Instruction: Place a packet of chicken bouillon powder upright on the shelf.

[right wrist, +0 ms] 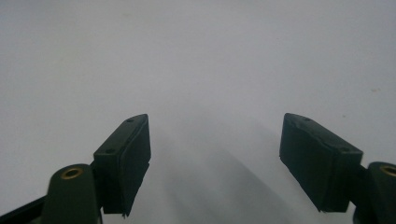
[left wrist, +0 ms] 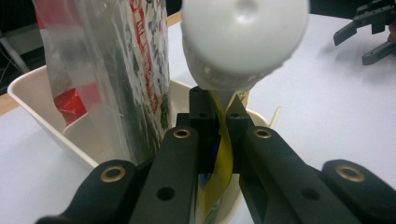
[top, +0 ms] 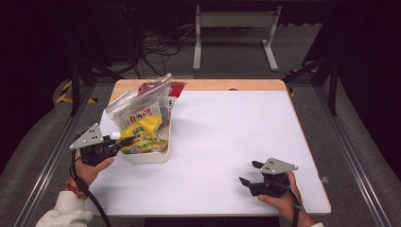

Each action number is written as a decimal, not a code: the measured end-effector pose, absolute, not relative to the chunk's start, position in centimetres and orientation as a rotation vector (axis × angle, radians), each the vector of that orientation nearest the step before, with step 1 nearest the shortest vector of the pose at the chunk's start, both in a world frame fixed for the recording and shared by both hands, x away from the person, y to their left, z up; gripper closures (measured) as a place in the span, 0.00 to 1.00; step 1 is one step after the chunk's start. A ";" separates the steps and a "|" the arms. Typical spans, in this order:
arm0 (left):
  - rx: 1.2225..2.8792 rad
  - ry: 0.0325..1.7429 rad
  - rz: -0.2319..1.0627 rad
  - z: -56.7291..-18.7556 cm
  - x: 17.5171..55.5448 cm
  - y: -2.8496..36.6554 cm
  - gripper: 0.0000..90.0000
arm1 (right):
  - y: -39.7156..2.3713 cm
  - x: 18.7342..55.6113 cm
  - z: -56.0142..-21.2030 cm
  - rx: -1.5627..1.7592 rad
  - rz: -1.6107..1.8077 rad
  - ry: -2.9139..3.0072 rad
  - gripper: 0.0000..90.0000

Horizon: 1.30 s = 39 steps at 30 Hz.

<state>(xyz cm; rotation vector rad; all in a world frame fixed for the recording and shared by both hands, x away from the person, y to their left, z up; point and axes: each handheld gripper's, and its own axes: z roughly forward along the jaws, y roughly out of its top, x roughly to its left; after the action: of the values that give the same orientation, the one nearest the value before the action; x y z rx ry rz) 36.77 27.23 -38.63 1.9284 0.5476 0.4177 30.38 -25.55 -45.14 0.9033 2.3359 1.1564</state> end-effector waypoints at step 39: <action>1.860 0.663 0.523 -39.3 35.8 26.5 0.86 | -26.0 30.3 -44.6 0.890 1.161 2.314 0.28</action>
<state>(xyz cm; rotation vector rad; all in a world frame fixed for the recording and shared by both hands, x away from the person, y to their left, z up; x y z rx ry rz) 35.80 26.49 -39.32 1.8600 0.6627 0.5234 30.30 -25.98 -44.62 0.8902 2.3139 1.1615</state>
